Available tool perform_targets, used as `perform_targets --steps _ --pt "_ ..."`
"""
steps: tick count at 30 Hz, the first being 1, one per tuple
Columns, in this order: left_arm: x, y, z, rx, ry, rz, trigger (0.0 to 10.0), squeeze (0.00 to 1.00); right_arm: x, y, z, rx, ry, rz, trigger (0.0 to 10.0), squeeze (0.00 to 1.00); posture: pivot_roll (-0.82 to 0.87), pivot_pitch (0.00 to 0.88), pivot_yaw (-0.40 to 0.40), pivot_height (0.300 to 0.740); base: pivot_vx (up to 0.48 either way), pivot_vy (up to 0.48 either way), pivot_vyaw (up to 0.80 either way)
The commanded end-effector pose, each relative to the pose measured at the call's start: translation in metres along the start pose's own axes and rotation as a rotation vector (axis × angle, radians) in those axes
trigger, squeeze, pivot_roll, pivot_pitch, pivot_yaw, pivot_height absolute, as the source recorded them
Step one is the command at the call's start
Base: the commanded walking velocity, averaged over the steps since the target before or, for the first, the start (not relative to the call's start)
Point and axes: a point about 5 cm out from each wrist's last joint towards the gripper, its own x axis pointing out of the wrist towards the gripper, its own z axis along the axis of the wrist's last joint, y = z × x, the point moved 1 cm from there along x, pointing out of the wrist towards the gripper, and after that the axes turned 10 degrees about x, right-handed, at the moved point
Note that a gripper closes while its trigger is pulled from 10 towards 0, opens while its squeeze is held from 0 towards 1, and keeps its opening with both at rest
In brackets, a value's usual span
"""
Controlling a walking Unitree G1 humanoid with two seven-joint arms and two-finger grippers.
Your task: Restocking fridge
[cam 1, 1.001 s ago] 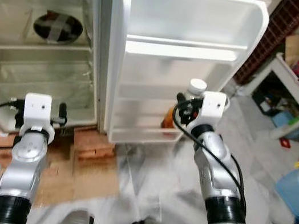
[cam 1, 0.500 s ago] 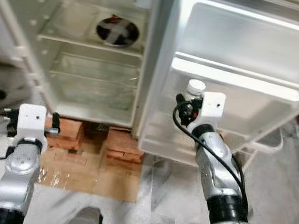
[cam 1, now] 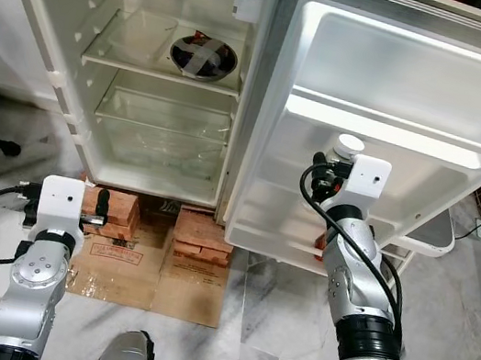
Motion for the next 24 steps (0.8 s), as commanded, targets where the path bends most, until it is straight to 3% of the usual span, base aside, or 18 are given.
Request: perform_targets --steps 1,6,10,24 --pt "-0.001 -0.004 0.001 -0.015 -0.012 -0.023 10.0 0.00 0.000 0.003 0.010 0.008 -0.054 0.019 10.0 0.00 0.11 0.162 -0.094 0.686 0.000 0.000 0.00" --pt "-0.006 -0.026 0.007 -0.086 -0.056 -0.204 10.0 0.00 0.001 0.004 0.012 0.007 -0.058 0.019 10.0 0.00 0.11 0.159 -0.091 0.686 0.000 0.000 0.00" --pt "-0.009 -0.036 0.013 -0.057 -0.102 -0.288 10.0 0.00 0.001 0.001 0.013 0.004 -0.065 0.011 10.0 0.00 0.10 0.163 -0.088 0.686 0.000 0.000 0.00" --pt "-0.008 -0.034 0.022 -0.083 -0.154 -0.310 10.0 0.00 0.003 0.006 0.013 0.009 -0.062 0.017 10.0 0.00 0.11 0.173 -0.089 0.686 0.000 0.000 0.00"
